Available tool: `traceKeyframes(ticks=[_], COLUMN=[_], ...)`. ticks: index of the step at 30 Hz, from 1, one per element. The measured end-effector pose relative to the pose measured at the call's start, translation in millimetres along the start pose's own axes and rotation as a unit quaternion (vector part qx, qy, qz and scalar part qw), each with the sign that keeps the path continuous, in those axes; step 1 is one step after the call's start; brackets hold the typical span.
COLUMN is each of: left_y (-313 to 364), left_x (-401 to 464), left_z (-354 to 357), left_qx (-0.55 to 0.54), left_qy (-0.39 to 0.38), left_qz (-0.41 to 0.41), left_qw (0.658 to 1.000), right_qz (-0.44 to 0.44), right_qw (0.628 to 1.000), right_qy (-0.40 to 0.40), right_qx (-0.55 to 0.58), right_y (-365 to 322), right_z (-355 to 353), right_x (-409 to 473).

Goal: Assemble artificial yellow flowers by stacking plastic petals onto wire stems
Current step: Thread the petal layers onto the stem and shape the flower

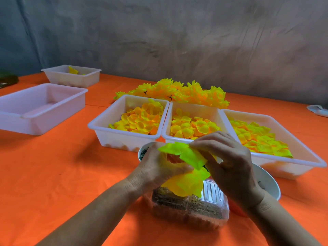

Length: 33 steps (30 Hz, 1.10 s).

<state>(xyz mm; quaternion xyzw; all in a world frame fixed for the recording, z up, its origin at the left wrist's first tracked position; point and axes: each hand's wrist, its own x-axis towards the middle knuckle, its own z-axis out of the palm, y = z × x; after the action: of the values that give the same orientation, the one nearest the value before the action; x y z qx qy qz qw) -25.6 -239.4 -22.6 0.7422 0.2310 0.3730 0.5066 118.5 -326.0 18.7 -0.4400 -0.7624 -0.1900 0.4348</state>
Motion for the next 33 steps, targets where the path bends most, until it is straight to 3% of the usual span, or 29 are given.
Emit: traceKeyframes(ticks=[5, 9, 12, 17, 26, 30, 33], left_y=[-0.8, 1.9, 1.6, 1.4, 0.0, 0.8, 1.5], left_x=[2.7, 1.9, 2.0, 2.0, 2.8, 2.9, 2.5], left_z=[-0.9, -0.9, -1.3, -1.0, -1.4, -1.5, -1.9], left_qx=[0.049, 0.056, 0.048, 0.039, 0.03, 0.031, 0.033], left_qy=[0.013, 0.012, 0.01, 0.008, 0.009, 0.008, 0.013], left_qz=[0.002, -0.016, -0.024, -0.033, -0.033, -0.036, -0.036], left_qw=[0.999, 0.998, 0.998, 0.999, 0.999, 0.999, 0.999], right_qz=[0.226, 0.403, 0.499, 0.56, 0.557, 0.542, 0.519], right_qw=[0.95, 0.804, 0.723, 0.651, 0.61, 0.622, 0.652], right_qy=[-0.02, -0.041, -0.055, -0.064, -0.063, -0.063, -0.06], right_qx=[0.216, 0.435, 0.474, 0.509, 0.56, 0.562, 0.55], right_y=[-5.0, -7.5, -6.1, 0.2, 2.6, 2.7, 0.7], right_z=[2.9, 0.4, 1.4, 0.0, -5.4, -6.3, -6.1], right_x=[8.2, 12.9, 16.6, 19.5, 17.2, 17.1, 17.1])
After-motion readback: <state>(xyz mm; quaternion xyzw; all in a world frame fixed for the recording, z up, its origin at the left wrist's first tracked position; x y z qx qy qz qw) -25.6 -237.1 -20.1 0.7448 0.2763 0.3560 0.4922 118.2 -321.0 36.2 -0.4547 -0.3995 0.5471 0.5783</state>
